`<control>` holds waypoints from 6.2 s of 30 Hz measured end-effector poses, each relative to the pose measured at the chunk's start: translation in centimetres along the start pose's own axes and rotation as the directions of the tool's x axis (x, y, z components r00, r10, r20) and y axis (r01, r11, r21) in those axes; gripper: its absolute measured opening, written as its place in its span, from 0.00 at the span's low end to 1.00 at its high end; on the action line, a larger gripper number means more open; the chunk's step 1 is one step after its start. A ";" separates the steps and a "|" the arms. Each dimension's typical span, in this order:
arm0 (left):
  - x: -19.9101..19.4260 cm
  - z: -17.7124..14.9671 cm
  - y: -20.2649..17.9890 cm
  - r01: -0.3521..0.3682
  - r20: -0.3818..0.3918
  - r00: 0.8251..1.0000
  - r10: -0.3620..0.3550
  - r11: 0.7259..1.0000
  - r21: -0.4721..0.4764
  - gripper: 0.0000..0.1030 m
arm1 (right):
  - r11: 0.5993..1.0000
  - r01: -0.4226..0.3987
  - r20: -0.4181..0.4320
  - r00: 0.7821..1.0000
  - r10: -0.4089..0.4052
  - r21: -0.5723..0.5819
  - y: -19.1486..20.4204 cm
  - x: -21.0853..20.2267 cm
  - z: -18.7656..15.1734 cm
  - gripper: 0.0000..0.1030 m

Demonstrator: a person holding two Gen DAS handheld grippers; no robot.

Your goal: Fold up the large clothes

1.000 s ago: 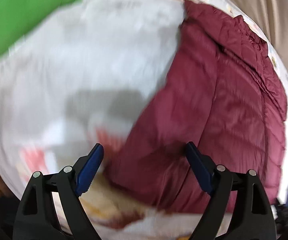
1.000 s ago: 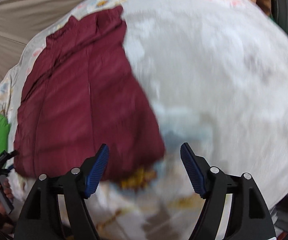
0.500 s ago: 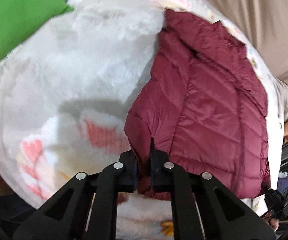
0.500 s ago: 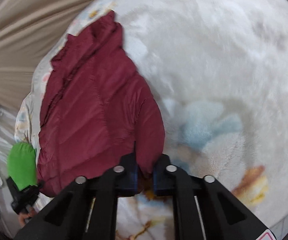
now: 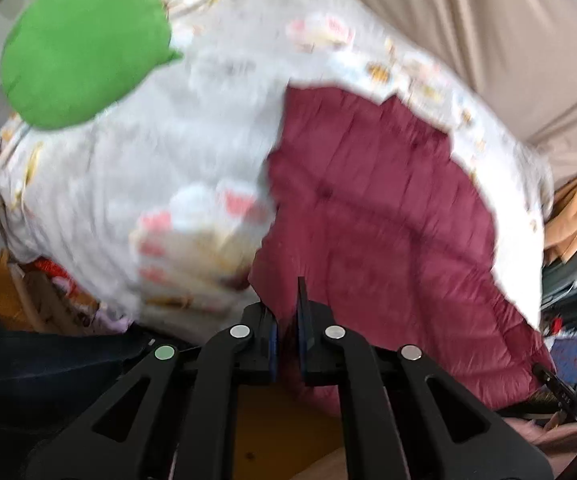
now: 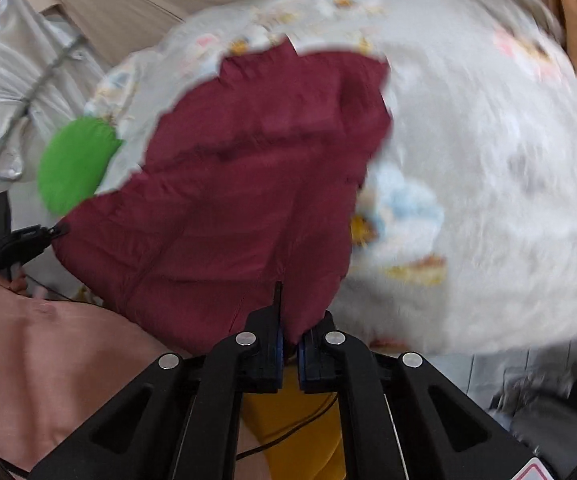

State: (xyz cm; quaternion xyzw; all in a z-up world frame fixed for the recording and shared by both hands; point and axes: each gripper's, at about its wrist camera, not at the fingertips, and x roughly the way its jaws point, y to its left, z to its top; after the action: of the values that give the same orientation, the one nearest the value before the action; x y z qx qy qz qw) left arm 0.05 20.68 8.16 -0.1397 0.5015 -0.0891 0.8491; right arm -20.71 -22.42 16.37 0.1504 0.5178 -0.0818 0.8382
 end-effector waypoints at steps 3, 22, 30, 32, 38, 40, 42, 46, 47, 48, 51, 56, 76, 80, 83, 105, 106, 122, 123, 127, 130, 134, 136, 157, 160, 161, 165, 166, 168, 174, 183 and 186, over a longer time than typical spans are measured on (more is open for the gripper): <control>-1.3 2.9 -2.2 0.034 0.128 0.991 -0.036 0.999 0.017 0.05 | 0.997 -0.053 0.195 0.980 0.041 0.055 0.0 -2.3 3.8 0.04; 16.9 19.7 -7.1 -0.177 0.239 0.959 0.154 0.981 0.080 0.05 | 0.951 -0.016 0.357 0.928 -0.101 0.310 -5.8 11.8 20.4 0.04; 24.4 22.5 -7.4 -0.239 0.166 0.961 0.220 0.966 0.099 0.05 | 0.925 0.045 0.292 0.942 -0.165 0.378 -8.1 18.1 23.9 0.03; 26.2 23.0 -7.3 -0.249 0.140 0.962 0.234 0.964 0.098 0.05 | 0.920 0.060 0.272 0.946 -0.176 0.388 -8.7 19.5 24.5 0.03; 30.4 23.5 -7.5 -0.288 0.098 0.955 0.279 0.952 0.106 0.06 | 0.910 0.113 0.201 0.957 -0.207 0.399 -10.0 23.7 25.5 0.03; 31.4 23.6 -7.6 -0.299 0.090 0.953 0.290 0.948 0.111 0.07 | 0.906 0.133 0.175 0.960 -0.218 0.402 -10.4 25.2 25.6 0.03; 32.2 23.7 -7.6 -0.308 0.089 0.950 0.299 0.945 0.110 0.08 | 0.903 0.143 0.152 0.964 -0.220 0.404 -10.7 26.3 25.6 0.03; 32.8 24.0 -7.3 -0.290 0.106 0.953 0.283 0.955 0.056 0.11 | 0.900 0.121 0.150 0.968 -0.200 0.418 -11.1 26.5 26.0 0.04; 32.3 24.2 -7.0 -0.267 0.106 0.959 0.263 0.963 0.025 0.14 | 0.900 0.111 0.166 0.966 -0.197 0.421 -10.9 25.8 26.2 0.06; 31.6 24.5 -6.8 -0.244 0.108 0.964 0.243 0.970 0.001 0.20 | 0.902 0.090 0.205 0.960 -0.192 0.423 -10.6 24.3 26.2 0.09; 25.5 25.3 -5.9 -0.157 0.251 0.952 0.176 0.983 -0.095 0.50 | 0.922 0.039 0.323 0.930 -0.174 0.384 -8.9 19.3 25.9 0.26; 16.4 24.1 -7.7 -0.078 0.386 0.918 0.090 0.996 -0.047 0.60 | 0.971 0.012 0.418 0.901 -0.114 0.241 -3.2 13.8 23.6 0.36; 24.4 11.1 -7.1 -0.206 0.086 0.978 0.192 0.954 0.216 0.50 | 0.964 0.197 0.070 0.975 -0.212 0.176 -3.8 21.7 10.8 0.00; 24.2 13.2 -3.9 -0.275 0.079 0.961 0.267 0.952 0.137 0.53 | 0.914 0.247 0.084 0.954 -0.287 0.322 -7.9 19.3 10.4 0.00; 21.9 15.5 -1.7 -0.155 0.116 0.981 0.157 0.988 -0.025 0.53 | 0.906 0.268 0.143 0.934 -0.328 0.327 -7.6 17.2 12.1 0.13; 25.5 13.6 1.8 -0.051 -0.022 0.999 0.048 0.993 -0.108 0.63 | 0.864 -0.162 -0.079 0.987 0.141 -0.476 28.4 38.5 27.5 0.53; 25.7 13.5 2.0 -0.041 -0.024 0.999 0.039 0.992 -0.117 0.64 | 0.856 -0.157 -0.102 0.987 0.123 -0.493 29.2 39.9 27.6 0.54; 24.4 13.7 0.9 -0.070 0.001 0.998 0.070 0.995 -0.067 0.64 | 0.964 -0.140 0.010 0.989 0.146 -0.226 23.0 38.5 29.7 0.00; 23.6 14.0 0.8 -0.069 0.027 0.997 0.071 0.995 -0.070 0.64 | 0.967 -0.137 0.035 0.988 0.148 -0.215 22.3 37.1 29.3 0.00; 21.1 16.8 -2.1 -0.011 0.113 0.993 0.015 0.999 -0.033 0.65 | 0.985 -0.032 0.119 0.991 0.053 -0.169 16.9 31.0 25.2 0.03; 22.8 18.3 -5.7 0.026 0.099 0.995 -0.028 0.999 0.029 0.65 | 0.997 0.034 0.134 0.991 -0.025 -0.069 11.1 27.8 22.8 0.04; 27.8 19.1 -9.0 -0.041 0.063 0.997 0.033 0.992 0.119 0.65 | 0.987 0.125 0.132 0.982 -0.138 0.103 2.3 25.1 20.7 0.07; 29.6 19.5 -9.6 -0.109 0.092 0.991 0.098 0.985 0.135 0.67 | 0.966 0.181 0.146 0.967 -0.209 0.184 -2.5 23.9 20.3 0.05; 33.7 23.0 -6.7 -0.231 0.139 0.965 0.223 0.972 0.048 0.92 | 0.891 0.238 0.145 0.938 -0.314 0.387 -13.9 25.8 25.4 0.00; 32.1 23.1 -7.3 -0.264 0.159 0.955 0.251 0.962 0.065 0.84 | 0.897 0.264 0.240 0.902 -0.360 0.353 -10.9 21.6 24.3 0.11; 30.4 22.9 -7.7 -0.248 0.179 0.956 0.233 0.966 0.068 0.80 | 0.910 0.249 0.264 0.901 -0.343 0.332 -9.8 20.6 23.9 0.11; 23.3 19.9 -10.9 -0.103 0.235 0.970 0.070 0.986 0.134 0.79 | 0.979 0.153 0.276 0.943 -0.185 0.133 -2.1 18.2 20.2 0.11; 22.5 18.9 -11.8 -0.092 0.228 0.972 0.054 0.983 0.162 0.79 | 0.987 0.128 0.260 0.954 -0.148 0.094 -0.2 18.6 19.2 0.11; 21.7 16.2 -13.8 -0.053 0.188 0.982 0.012 0.975 0.218 0.79 | 0.997 0.075 0.195 0.978 -0.076 0.009 3.6 20.4 17.1 0.11; 24.7 8.7 -16.5 -0.100 0.036 0.995 0.093 0.938 0.331 0.79 | 0.993 0.107 0.058 0.993 -0.104 -0.053 6.1 25.1 12.7 0.01; 24.6 7.7 -13.8 -0.150 0.010 0.988 0.154 0.946 0.288 0.79 | 0.916 0.323 0.040 0.939 -0.341 0.240 -6.7 19.6 10.7 0.00; 24.5 7.6 -13.4 -0.156 0.003 0.987 0.162 0.947 0.281 0.79 | 0.896 0.333 0.052 0.931 -0.362 0.293 -7.2 18.0 10.7 0.00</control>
State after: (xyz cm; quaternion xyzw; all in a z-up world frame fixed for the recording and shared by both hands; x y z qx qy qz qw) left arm 18.35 1.98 -4.24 0.0236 0.5020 -0.0918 0.8596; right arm -5.71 -32.50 3.61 0.1676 0.4748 -0.3102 0.8064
